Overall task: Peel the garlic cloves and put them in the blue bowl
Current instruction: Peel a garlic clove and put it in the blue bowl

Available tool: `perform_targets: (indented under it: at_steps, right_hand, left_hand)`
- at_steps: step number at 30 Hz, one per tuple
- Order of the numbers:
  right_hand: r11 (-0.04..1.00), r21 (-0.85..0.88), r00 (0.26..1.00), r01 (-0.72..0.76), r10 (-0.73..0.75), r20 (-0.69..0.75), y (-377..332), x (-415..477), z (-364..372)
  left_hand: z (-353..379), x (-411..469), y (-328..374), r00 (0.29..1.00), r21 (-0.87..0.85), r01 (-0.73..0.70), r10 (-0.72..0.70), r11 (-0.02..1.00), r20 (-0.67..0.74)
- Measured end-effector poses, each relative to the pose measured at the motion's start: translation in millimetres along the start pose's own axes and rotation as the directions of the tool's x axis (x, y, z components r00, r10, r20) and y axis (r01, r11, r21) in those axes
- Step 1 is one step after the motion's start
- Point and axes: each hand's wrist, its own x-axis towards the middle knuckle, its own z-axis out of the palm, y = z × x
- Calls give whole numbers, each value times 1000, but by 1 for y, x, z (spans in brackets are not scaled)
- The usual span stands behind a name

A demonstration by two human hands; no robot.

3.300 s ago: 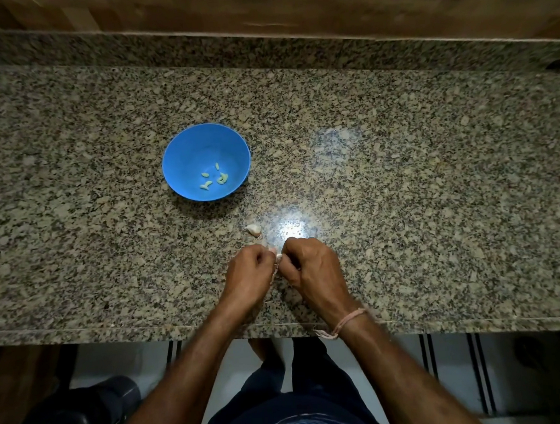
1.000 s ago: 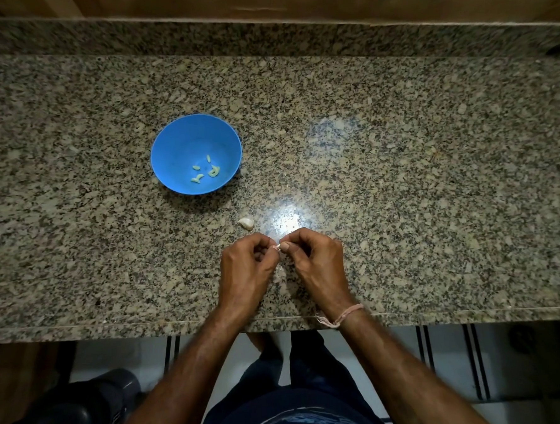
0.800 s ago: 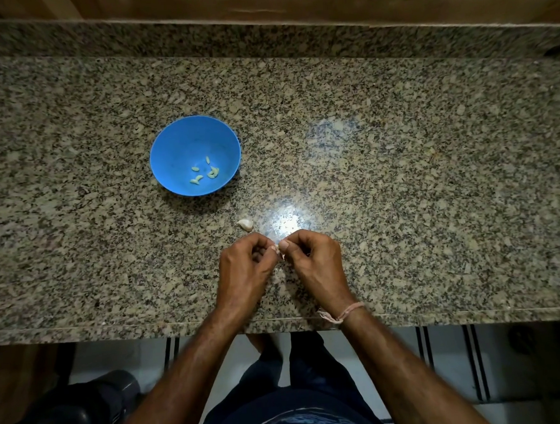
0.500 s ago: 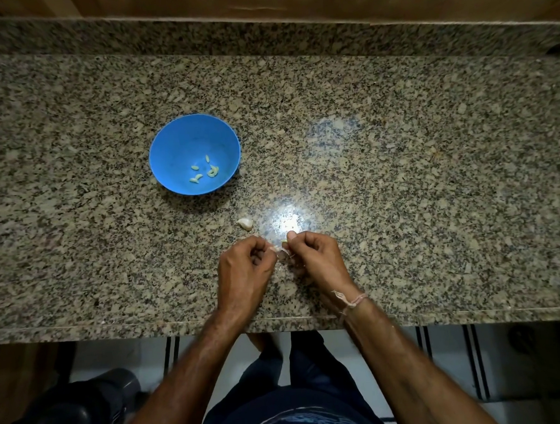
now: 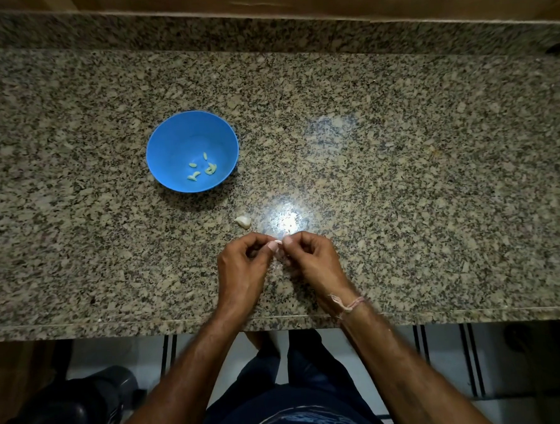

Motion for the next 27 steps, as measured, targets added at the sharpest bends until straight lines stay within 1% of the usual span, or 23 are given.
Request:
perform_targets:
  at_steps: [2, 4, 7, 10, 13, 20, 24, 27]
  right_hand:
    - [992, -87, 995, 96, -98, -16, 3, 1, -3]
    - [969, -149, 980, 197, -196, 21, 2, 1, -4]
    - [946, -175, 962, 273, -267, 59, -2, -2, -2]
    - [932, -204, 954, 299, -299, 31, -3, -1, -1]
    - [911, -240, 941, 335, -336, 36, -2, -1, -2]
    - [881, -297, 923, 369, -384, 6, -2, -1, 2]
    - [874, -339, 934, 349, -356, 46, -2, 1, 4]
    - [912, -284, 953, 295, -301, 26, 0, 3, 3]
  left_hand:
    - [-2, 0, 0, 1000, -4, 22, -22, 1000, -20]
    - [-4, 1, -2, 1000, 5, 19, -18, 1000, -18]
    - [-3, 0, -2, 1000, 42, 0, 0, 999, 3]
    - [-4, -1, -2, 999, 60, -36, 35, 998, 18]
    - [-4, -1, -1, 998, 80, -62, 60, 995, 26]
    - [-4, 0, 0, 998, 108, -43, 39, 993, 39]
    - [-2, -1, -3, 995, 142, -91, 83, 986, 61]
    - [-3, -2, -4, 986, 197, -164, 158, 967, 44]
